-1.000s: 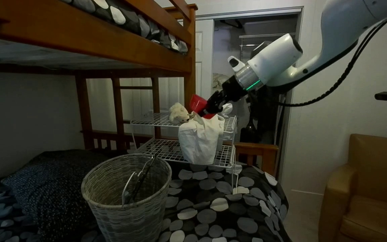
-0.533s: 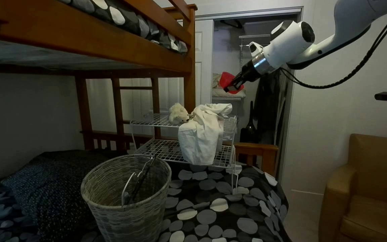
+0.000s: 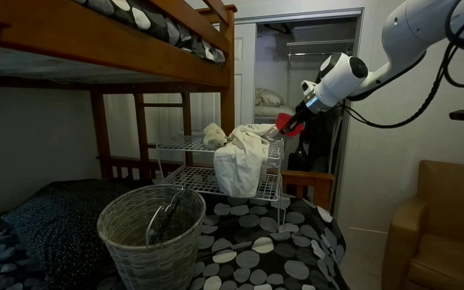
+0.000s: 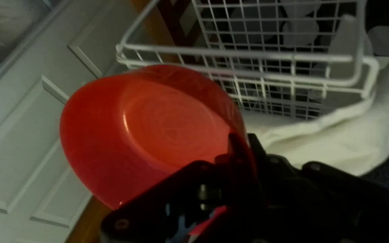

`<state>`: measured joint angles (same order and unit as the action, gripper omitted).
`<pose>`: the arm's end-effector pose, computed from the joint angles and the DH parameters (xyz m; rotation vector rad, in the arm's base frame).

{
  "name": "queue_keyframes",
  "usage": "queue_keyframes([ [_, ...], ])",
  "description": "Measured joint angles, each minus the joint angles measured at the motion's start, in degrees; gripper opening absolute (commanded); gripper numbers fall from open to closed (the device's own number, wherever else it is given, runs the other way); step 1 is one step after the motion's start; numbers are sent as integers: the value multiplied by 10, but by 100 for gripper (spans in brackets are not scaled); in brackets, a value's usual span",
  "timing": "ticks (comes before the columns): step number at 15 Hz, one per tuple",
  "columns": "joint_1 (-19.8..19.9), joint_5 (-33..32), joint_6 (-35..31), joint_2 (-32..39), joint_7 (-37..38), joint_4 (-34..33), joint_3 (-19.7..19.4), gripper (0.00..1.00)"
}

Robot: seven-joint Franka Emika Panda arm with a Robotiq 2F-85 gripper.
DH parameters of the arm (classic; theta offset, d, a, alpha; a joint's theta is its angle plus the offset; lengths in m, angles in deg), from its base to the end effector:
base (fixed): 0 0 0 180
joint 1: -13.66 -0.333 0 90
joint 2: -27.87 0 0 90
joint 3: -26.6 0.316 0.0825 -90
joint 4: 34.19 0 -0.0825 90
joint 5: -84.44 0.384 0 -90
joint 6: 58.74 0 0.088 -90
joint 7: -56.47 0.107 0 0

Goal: Move the bowl from the bottom shelf to the top one

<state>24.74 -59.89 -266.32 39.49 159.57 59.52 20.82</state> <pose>0.5598 -0.0874 0.4887 2.4853 0.8045 1.2532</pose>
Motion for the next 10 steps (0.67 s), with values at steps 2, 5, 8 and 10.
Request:
queue_keyframes([
  [2, -17, 6, 0, 27, 3, -24, -41, 1],
  [5, -45, 8, -7, 49, 18, -72, -61, 1],
  [8, -118, 8, -74, 75, 22, -116, -127, 1],
  [10, -182, 8, -100, 102, 36, -147, -205, 5],
])
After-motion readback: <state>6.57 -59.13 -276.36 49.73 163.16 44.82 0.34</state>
